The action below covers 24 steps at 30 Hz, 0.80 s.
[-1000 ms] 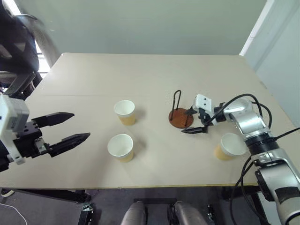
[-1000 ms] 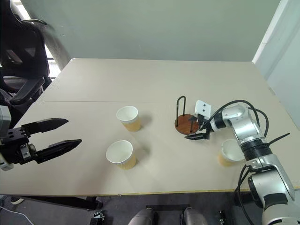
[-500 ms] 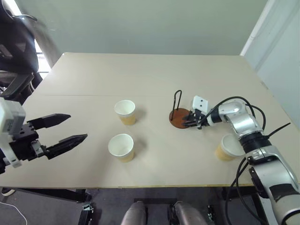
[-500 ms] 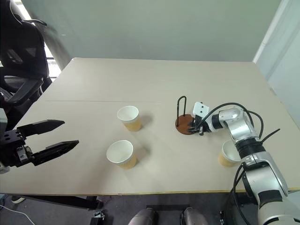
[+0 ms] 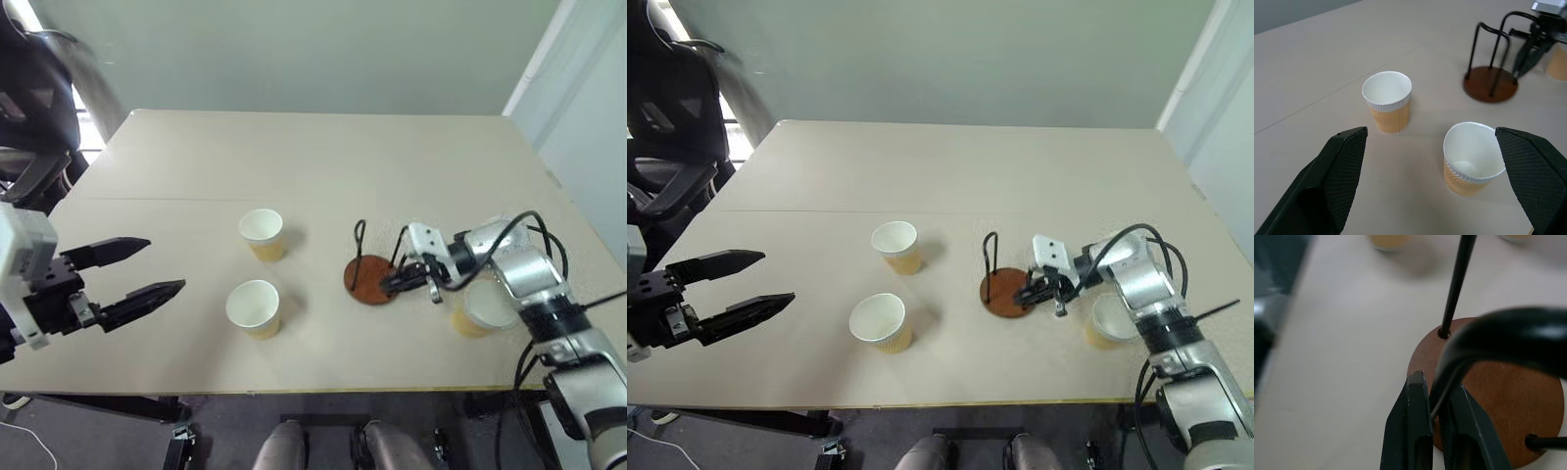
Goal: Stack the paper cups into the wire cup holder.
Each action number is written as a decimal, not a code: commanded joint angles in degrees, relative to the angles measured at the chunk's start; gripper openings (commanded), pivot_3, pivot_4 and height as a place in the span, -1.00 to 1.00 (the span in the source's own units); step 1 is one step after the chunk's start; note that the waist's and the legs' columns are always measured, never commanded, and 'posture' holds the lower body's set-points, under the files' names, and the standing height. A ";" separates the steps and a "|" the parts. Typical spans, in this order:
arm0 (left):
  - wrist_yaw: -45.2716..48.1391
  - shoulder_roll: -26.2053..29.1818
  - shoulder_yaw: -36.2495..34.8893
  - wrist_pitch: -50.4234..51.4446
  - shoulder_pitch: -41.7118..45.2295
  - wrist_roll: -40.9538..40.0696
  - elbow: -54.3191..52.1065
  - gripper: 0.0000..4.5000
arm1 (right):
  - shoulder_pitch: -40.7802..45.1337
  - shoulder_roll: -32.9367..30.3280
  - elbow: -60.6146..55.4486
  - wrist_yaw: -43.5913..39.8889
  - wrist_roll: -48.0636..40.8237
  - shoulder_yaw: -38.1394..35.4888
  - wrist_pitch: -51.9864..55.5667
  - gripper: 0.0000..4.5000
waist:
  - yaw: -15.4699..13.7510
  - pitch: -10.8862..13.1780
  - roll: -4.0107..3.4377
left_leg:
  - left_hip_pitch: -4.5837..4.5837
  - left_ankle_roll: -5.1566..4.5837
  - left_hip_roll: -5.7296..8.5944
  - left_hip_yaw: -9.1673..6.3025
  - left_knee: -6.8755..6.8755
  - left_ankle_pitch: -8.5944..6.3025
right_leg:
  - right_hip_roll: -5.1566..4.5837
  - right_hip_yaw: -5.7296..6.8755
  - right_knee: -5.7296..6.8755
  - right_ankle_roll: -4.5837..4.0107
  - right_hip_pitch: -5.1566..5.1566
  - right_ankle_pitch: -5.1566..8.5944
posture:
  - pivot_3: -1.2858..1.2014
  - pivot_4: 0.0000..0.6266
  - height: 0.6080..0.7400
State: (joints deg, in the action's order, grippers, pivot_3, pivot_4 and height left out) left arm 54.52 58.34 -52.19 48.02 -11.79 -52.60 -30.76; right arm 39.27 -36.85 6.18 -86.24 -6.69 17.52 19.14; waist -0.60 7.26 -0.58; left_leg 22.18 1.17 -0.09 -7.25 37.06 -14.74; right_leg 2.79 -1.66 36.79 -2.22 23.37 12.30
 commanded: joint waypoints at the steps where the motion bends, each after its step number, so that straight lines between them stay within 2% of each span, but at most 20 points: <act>1: 0.10 0.78 0.15 -0.55 1.02 -0.30 -0.14 1.00 | -1.93 -0.41 -9.13 0.68 -2.37 0.88 3.65 -0.97 | 0.08 0.00 0.01 | -0.05 -0.01 0.00 0.00 0.01 0.02 | 0.00 0.00 0.01 0.00 -0.05 0.00 | 0.03 -0.52 1.00; 10: 0.62 1.22 1.89 -0.18 2.10 -0.45 0.13 1.00 | -6.38 0.19 -15.11 5.40 -2.07 2.57 7.02 -0.97 | 0.33 0.00 0.05 | -0.15 -0.08 0.00 0.00 0.01 0.24 | 0.00 -0.03 0.02 -0.05 -0.13 0.09 | 0.03 -0.52 1.00; 24: 1.35 1.95 2.37 -0.44 2.67 0.42 1.42 1.00 | -5.93 -1.12 -12.38 3.19 -0.46 6.03 -1.10 -0.97 | 0.32 -0.01 0.08 | -0.11 -0.12 0.00 0.00 -0.03 0.21 | 0.00 -0.04 0.01 0.05 -0.13 0.17 | 0.03 -0.52 1.00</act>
State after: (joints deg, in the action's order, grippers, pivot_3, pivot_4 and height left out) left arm 55.76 59.50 -49.15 47.99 -9.81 -52.26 -29.29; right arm 32.24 -37.79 -5.76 -82.61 -7.32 23.27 19.15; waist -0.28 7.25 -0.49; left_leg 22.07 1.05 -0.09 -7.25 37.04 -14.53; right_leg 2.80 -1.69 36.80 -2.18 23.24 12.47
